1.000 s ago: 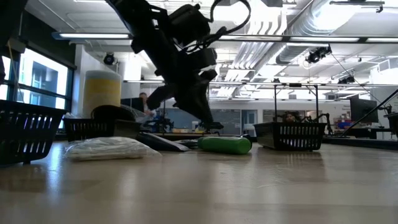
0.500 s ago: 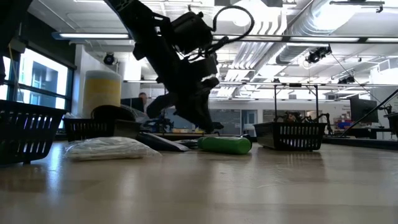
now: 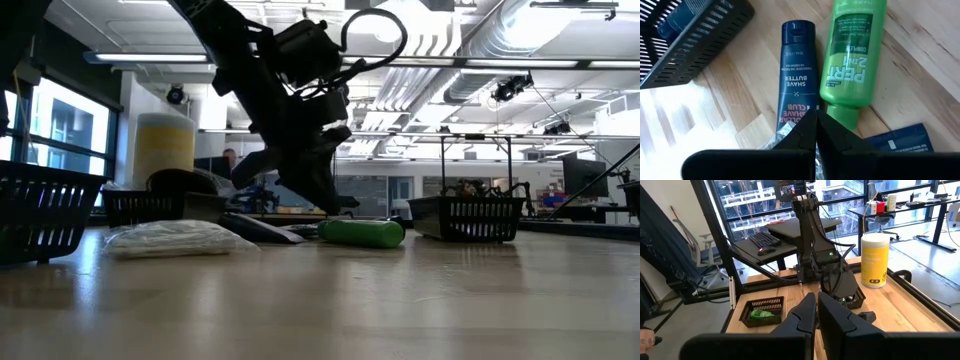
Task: Pick & Place Travel size toiletries
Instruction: Put the green shampoo into the bottom left black basket
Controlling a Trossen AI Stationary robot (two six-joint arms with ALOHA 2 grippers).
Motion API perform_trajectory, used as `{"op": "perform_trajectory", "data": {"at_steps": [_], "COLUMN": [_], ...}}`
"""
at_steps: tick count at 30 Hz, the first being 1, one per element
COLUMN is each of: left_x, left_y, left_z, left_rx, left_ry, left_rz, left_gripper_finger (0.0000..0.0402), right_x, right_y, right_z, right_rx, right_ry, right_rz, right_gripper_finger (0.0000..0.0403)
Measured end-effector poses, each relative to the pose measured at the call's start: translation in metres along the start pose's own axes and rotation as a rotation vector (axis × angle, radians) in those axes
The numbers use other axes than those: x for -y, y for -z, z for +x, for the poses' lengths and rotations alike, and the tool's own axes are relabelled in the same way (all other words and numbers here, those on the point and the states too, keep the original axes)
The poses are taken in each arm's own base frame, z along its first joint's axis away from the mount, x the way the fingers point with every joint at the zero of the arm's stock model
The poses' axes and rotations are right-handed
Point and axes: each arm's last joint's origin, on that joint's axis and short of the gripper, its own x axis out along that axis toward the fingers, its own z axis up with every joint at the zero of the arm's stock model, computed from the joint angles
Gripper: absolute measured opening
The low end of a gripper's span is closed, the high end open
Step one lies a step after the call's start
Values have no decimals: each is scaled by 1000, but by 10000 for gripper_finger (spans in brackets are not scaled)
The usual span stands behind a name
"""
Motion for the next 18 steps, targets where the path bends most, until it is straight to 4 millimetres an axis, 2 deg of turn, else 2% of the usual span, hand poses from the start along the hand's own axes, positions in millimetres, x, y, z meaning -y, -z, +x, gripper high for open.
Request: {"op": "perform_trajectory", "data": {"at_steps": [18], "left_x": [6], "left_y": [1], "left_z": [0], "left_rx": [23], "left_ry": [93], "left_rz": [-53], "left_gripper_finger": [0], "right_x": [0], "right_y": [0], "right_z": [0], "right_rx": [0], "right_ry": [0], "right_rz": [0], "right_gripper_finger": [11]}}
